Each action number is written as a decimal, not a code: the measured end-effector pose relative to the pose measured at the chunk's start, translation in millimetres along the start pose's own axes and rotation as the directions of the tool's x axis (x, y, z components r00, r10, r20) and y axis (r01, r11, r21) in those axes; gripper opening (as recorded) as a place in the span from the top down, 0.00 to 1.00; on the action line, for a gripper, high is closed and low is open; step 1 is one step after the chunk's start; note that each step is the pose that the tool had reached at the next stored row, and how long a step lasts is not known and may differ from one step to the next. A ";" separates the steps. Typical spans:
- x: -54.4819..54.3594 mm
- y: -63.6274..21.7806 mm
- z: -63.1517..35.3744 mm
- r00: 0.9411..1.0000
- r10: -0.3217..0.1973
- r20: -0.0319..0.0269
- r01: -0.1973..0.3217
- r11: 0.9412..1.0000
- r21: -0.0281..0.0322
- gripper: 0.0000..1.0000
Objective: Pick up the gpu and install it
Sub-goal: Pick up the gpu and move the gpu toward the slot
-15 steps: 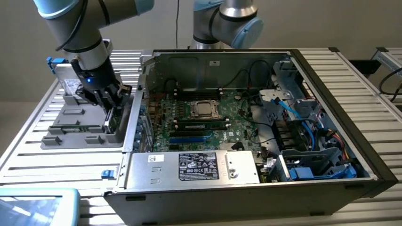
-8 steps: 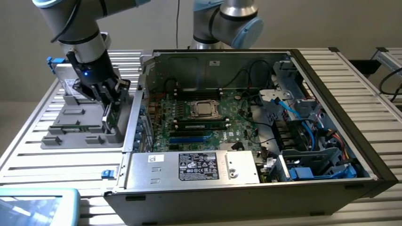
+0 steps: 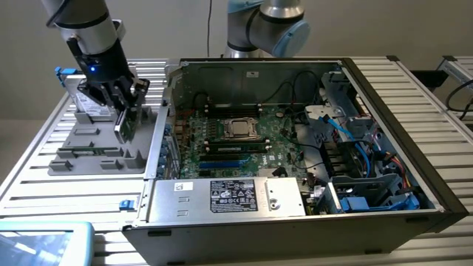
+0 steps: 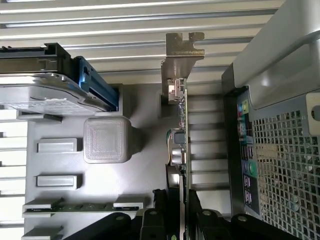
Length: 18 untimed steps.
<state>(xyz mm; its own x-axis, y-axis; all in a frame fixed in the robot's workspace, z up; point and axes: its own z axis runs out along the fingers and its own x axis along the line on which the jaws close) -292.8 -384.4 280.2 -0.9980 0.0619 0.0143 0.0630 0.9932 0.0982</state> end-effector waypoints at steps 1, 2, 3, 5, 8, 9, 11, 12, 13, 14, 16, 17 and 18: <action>0.1 0.4 -4.3 1.000 0.000 0.000 0.000 1.000 0.000 0.72; 0.2 0.8 -8.8 1.000 0.000 0.000 0.000 1.000 0.000 0.72; 0.2 1.2 -13.7 1.000 0.000 0.000 0.000 1.000 0.000 0.72; 0.4 1.9 -22.7 1.000 0.000 0.000 0.000 1.000 0.000 0.72; 0.5 2.7 -36.1 1.000 0.000 0.000 0.000 1.000 0.000 0.72; 0.5 2.8 -40.7 1.000 0.000 0.000 0.000 1.000 0.000 0.72; 0.4 3.1 -49.8 1.000 0.000 0.000 0.000 1.000 0.000 0.72; 0.1 3.2 -54.3 1.000 0.000 0.000 0.000 1.000 0.000 0.72; -0.6 3.5 -59.1 1.000 0.000 0.000 0.000 1.000 0.000 0.72; -1.4 3.7 -63.6 1.000 0.000 0.000 0.000 1.000 0.000 0.72; -4.1 4.3 -72.7 1.000 0.000 0.000 0.000 1.000 0.000 0.72; -5.9 4.6 -77.3 1.000 0.000 -0.001 0.000 1.000 0.000 0.72; -7.9 4.9 -81.7 1.000 0.000 -0.001 0.000 1.000 0.000 0.72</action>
<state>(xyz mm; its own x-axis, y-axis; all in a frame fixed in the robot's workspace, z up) -284.0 -388.0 361.9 -0.9980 0.0618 0.0150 0.0630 0.9932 0.0983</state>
